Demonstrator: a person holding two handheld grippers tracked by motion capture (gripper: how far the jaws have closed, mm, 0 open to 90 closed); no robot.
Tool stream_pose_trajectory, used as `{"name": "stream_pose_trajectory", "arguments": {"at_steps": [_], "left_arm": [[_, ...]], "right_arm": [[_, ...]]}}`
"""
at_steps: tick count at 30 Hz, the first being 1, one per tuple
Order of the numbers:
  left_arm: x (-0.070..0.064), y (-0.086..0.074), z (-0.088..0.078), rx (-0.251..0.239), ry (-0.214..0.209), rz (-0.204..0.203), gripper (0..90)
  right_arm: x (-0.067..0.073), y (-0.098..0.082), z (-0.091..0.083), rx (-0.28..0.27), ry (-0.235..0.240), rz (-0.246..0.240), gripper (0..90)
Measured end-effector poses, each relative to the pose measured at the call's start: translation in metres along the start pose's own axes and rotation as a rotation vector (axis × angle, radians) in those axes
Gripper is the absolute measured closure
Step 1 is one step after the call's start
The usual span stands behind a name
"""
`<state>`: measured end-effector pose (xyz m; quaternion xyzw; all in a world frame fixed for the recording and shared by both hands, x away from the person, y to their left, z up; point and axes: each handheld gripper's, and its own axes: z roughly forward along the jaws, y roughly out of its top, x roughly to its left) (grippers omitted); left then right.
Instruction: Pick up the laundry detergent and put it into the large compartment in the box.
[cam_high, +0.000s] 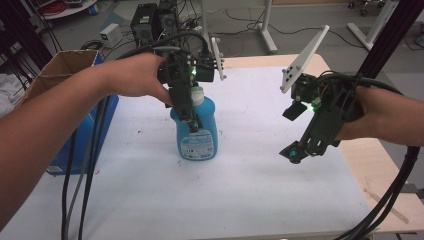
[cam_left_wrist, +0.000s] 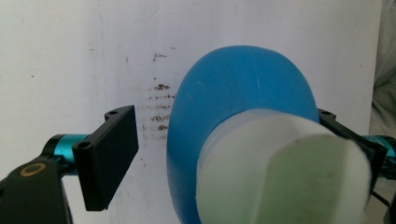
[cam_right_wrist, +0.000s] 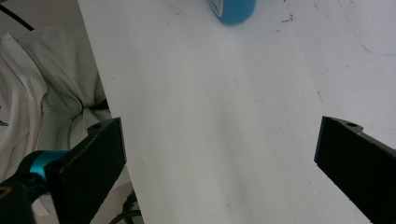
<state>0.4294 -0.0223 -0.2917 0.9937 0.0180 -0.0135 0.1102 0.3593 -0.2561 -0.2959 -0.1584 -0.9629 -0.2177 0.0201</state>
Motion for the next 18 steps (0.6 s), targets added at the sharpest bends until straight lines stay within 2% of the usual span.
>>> {"name": "stream_pose_trajectory", "arguments": {"at_steps": [2, 18], "left_arm": [[0.0002, 0.0002, -0.0001, -0.001, -0.001, 0.004, 17.6], [0.0006, 0.0034, 0.0011, 0.016, -0.003, 0.01, 23.9]], "right_arm": [[-0.0001, 0.0002, 0.0002, -0.001, 0.0, 0.0, 1.2], [-0.0009, -0.0006, 0.0022, -0.006, 0.006, -0.003, 1.2]]}}
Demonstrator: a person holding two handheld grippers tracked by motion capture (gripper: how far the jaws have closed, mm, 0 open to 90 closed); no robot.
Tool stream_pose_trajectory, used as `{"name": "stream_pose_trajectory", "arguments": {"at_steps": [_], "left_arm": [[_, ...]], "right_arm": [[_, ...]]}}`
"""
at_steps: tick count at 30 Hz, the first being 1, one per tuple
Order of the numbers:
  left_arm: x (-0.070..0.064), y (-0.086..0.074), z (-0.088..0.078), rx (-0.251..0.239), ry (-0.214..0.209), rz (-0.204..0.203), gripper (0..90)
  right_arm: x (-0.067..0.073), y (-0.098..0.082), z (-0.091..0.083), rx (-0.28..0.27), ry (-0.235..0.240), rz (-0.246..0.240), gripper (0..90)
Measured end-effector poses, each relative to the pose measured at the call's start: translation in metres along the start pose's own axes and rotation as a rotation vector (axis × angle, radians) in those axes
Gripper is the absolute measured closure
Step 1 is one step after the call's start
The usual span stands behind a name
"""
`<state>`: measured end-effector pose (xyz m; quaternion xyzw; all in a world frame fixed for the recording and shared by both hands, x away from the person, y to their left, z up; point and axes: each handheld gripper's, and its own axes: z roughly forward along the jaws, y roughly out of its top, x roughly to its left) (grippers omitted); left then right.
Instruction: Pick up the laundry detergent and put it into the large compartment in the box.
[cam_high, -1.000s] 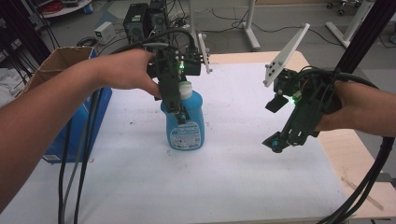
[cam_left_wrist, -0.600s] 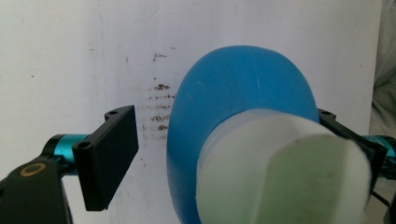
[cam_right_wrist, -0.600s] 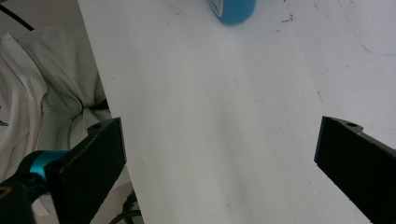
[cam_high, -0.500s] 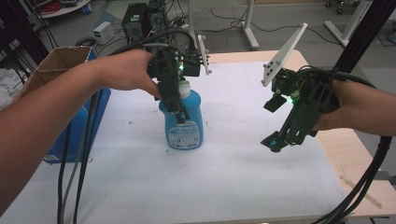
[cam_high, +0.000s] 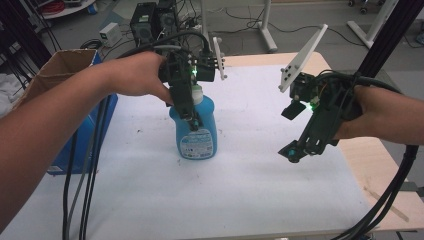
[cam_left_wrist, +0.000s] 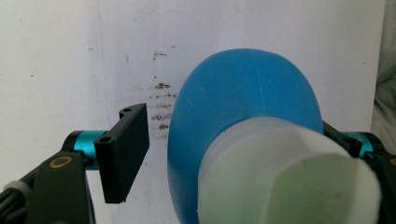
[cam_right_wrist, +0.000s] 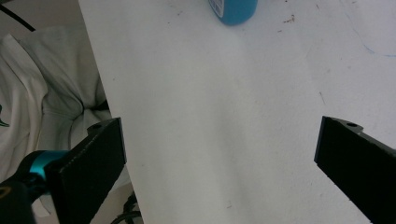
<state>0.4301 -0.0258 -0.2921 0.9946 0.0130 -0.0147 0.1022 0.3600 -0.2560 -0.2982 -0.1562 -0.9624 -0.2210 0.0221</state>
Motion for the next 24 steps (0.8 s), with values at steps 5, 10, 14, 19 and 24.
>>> {"name": "stream_pose_trajectory", "arguments": {"at_steps": [5, 10, 14, 19, 24], "left_arm": [[-0.0004, 0.0003, -0.0006, 0.0, -0.011, -0.001, 26.2], [-0.0005, 0.0003, -0.0013, -0.001, -0.022, 0.008, 31.3], [-0.0006, 0.0001, -0.0011, -0.003, -0.029, 0.007, 31.8], [-0.0009, -0.0005, -0.0019, -0.011, -0.045, 0.019, 37.5], [-0.0014, -0.0006, -0.0022, -0.012, -0.045, 0.019, 37.6]], "right_arm": [[0.0002, -0.0007, 0.0004, 0.002, 0.001, 0.004, 1.1], [0.0004, -0.001, 0.0007, 0.002, 0.004, 0.004, 1.2], [0.0006, -0.0014, 0.0002, 0.002, 0.003, 0.008, 1.2], [0.0001, -0.0021, 0.0009, -0.003, 0.004, 0.005, 1.2], [-0.0001, -0.002, 0.002, -0.002, 0.004, 0.005, 1.2]]}}
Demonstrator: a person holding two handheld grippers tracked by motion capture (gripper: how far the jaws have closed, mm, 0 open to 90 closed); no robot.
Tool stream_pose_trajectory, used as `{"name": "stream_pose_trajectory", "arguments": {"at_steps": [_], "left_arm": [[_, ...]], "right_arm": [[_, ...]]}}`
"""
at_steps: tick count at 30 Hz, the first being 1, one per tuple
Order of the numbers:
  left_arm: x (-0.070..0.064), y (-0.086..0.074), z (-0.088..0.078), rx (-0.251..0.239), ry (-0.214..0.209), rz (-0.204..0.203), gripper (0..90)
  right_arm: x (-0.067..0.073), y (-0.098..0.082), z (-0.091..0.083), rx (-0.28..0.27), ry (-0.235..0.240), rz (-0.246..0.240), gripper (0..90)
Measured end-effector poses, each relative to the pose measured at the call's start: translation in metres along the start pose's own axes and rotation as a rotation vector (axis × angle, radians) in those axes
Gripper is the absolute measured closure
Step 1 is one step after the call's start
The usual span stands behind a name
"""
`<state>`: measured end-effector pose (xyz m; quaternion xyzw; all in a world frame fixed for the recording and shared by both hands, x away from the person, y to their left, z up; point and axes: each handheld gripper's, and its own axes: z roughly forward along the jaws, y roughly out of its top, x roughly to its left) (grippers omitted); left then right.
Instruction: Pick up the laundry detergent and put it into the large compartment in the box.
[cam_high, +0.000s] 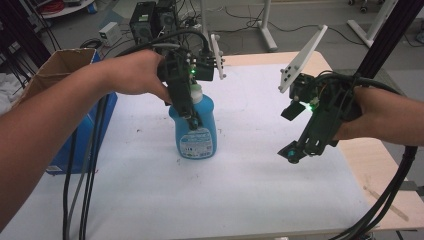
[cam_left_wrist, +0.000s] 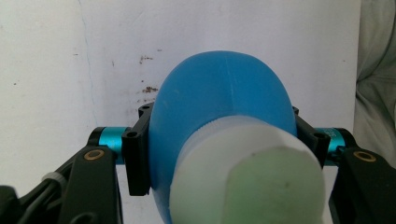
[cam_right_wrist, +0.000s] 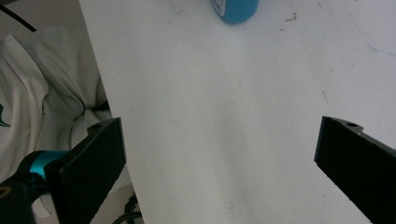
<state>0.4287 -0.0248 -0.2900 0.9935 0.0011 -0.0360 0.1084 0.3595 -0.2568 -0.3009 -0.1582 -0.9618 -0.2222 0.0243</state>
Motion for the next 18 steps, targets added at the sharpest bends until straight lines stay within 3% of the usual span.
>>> {"name": "stream_pose_trajectory", "arguments": {"at_steps": [3, 10, 18], "left_arm": [[-0.001, 0.0, 0.0, 0.009, 0.005, 0.003, 37.8], [-0.003, 0.0, -0.012, 0.028, 0.011, -0.031, 37.8], [-0.012, -0.01, -0.059, 0.015, 0.052, -0.09, 37.8]], "right_arm": [[0.0, 0.0, 0.0, 0.006, 0.001, 0.007, 1.2], [-0.001, -0.002, -0.001, 0.004, 0.002, 0.01, 1.2], [-0.001, -0.004, -0.001, 0.003, 0.001, 0.011, 1.2]]}}
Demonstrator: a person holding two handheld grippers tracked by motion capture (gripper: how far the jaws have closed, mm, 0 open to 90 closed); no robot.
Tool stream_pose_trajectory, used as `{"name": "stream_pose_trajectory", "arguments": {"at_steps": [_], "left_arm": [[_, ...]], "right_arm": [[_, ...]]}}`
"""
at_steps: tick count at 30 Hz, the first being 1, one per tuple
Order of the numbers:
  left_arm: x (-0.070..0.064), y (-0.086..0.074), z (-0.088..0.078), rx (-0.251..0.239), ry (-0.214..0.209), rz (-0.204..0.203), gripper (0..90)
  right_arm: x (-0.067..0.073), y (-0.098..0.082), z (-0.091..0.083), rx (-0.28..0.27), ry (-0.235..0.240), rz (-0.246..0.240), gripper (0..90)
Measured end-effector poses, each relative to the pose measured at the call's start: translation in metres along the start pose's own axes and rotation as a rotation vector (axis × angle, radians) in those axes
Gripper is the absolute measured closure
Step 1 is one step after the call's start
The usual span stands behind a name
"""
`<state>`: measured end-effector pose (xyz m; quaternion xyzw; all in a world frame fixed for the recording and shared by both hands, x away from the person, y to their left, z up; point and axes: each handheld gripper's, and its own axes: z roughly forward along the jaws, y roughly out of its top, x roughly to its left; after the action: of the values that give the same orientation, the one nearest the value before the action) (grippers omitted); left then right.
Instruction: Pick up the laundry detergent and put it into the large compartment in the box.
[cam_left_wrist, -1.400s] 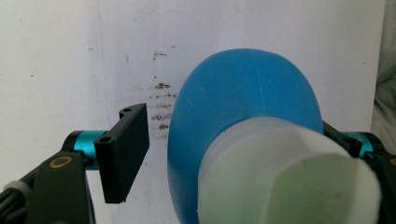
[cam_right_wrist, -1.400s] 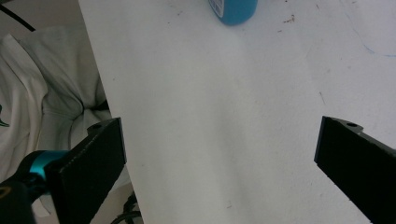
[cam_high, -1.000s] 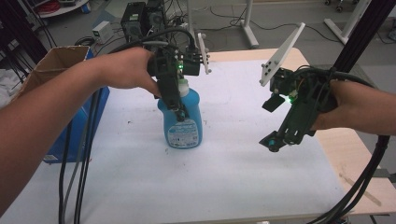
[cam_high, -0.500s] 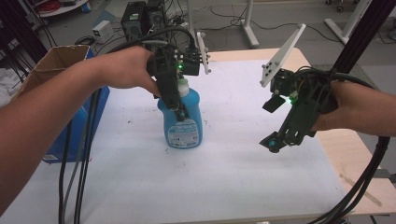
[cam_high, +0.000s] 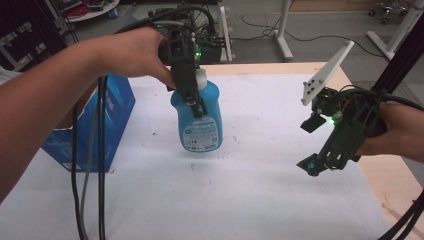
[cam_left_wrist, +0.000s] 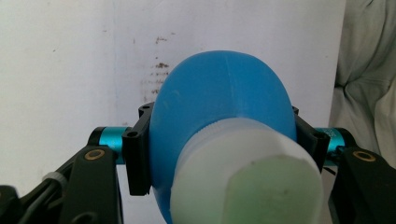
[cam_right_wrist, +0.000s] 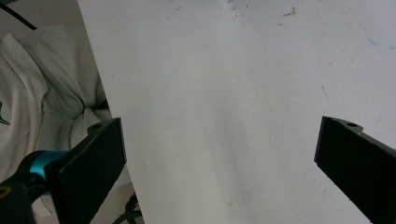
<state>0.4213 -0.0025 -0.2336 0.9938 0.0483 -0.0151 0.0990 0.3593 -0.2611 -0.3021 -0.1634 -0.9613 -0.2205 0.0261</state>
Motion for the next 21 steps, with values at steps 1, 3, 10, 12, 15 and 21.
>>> {"name": "stream_pose_trajectory", "arguments": {"at_steps": [1, 3, 10, 12, 15, 21], "left_arm": [[0.0, -0.001, -0.005, 0.001, 0.002, -0.012, 37.8], [-0.001, -0.005, -0.015, -0.003, 0.007, -0.03, 37.8], [-0.005, -0.021, -0.046, -0.013, 0.036, -0.075, 37.8], [-0.005, -0.026, -0.053, -0.011, 0.043, -0.091, 37.7], [-0.006, -0.034, -0.065, -0.017, 0.041, -0.12, 37.8], [-0.008, -0.05, -0.086, -0.008, 0.058, -0.161, 37.8]], "right_arm": [[0.0, 0.0, 0.0, 0.0, 0.0, 0.0, 1.2], [0.001, 0.001, 0.0, -0.004, 0.001, -0.001, 1.2], [0.002, 0.002, 0.0, -0.004, -0.003, -0.008, 1.2], [0.002, 0.002, 0.0, -0.003, -0.003, -0.01, 1.2], [0.002, 0.004, 0.0, -0.001, -0.001, -0.014, 1.2], [0.003, 0.006, 0.002, 0.0, 0.001, -0.019, 1.1]]}}
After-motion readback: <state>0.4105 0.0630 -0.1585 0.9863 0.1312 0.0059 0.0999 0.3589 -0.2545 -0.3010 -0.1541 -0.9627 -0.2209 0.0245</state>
